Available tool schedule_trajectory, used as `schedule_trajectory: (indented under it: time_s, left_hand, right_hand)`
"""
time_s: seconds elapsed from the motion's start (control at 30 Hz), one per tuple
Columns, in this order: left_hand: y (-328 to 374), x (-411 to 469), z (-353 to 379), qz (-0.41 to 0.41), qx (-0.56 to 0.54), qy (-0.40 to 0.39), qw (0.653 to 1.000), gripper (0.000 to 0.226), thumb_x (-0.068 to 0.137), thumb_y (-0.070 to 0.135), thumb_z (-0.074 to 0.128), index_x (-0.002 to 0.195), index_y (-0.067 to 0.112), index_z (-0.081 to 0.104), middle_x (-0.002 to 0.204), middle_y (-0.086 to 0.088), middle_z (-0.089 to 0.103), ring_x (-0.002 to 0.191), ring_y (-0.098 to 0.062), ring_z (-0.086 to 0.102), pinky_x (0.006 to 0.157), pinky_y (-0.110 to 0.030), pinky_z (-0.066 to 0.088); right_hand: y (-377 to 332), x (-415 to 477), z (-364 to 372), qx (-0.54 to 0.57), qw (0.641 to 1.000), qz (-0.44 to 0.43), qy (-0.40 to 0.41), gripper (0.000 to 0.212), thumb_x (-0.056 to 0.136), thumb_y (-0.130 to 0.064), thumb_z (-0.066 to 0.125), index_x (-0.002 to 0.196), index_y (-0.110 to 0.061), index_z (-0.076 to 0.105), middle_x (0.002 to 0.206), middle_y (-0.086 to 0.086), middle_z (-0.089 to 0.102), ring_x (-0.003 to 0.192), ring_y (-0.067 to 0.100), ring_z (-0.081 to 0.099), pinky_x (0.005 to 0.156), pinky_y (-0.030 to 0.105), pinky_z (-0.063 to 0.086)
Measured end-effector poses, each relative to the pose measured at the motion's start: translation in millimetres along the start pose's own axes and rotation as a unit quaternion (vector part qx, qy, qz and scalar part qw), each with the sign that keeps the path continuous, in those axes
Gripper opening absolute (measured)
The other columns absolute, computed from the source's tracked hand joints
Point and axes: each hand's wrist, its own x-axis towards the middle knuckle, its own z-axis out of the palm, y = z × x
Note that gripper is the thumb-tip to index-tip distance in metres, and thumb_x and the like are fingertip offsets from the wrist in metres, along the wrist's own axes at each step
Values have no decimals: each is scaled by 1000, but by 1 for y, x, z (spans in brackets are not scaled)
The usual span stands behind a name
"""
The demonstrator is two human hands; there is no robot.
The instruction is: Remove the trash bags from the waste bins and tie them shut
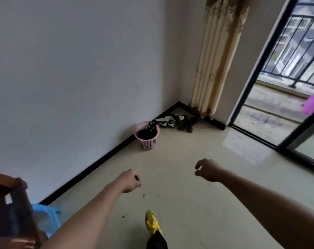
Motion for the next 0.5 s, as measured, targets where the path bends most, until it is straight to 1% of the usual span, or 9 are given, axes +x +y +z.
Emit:
schedule_trajectory:
  time_s: [0.13,0.2,0.27,0.33,0.43,0.5]
  left_hand:
    - [-10,96,-45,-26,-21,1,999,7,86,23,61,88,17,64,85,-3,61,71,-16,55,69,-24,43]
    - [-13,146,-70,-31,-27,5,999,6,85,22,60,83,18,63,82,-2,62,66,-15,54,66,-24,43]
    - [-11,196,-102,-38,-23,-10,999,8,84,20,59,78,18,61,76,0,60,62,-13,52,61,-22,41]
    - [-3,238,-135,-41,-18,-20,999,8,84,19,58,77,17,61,72,1,58,62,-14,52,56,-23,40]
    - [13,286,-174,-28,-20,-29,999,7,84,20,59,79,17,63,76,-3,61,66,-17,54,63,-23,42]
    - [24,321,-196,-23,-23,-33,999,7,84,22,59,81,18,64,76,-1,61,67,-17,55,65,-23,42]
  right_hand:
    - [-38,106,-19,-9,999,-14,-34,37,88,-36,62,122,-21,63,123,4,64,114,23,56,89,28,45]
    - [-51,156,-36,-11,999,-9,-39,37,88,-37,62,121,-22,63,124,5,63,114,23,56,89,28,44]
    - [-68,209,-62,-7,999,8,-48,37,87,-37,63,120,-22,63,123,6,62,112,24,58,88,28,45]
    - [-82,255,-93,6,999,21,-42,36,87,-36,63,120,-21,63,121,6,64,108,24,61,86,28,46]
    - [-100,306,-129,27,999,17,-39,33,87,-35,63,117,-21,64,115,5,67,102,24,63,84,29,48]
    - [-109,344,-148,33,998,20,-43,33,86,-36,63,116,-22,64,114,3,67,100,23,64,85,30,50]
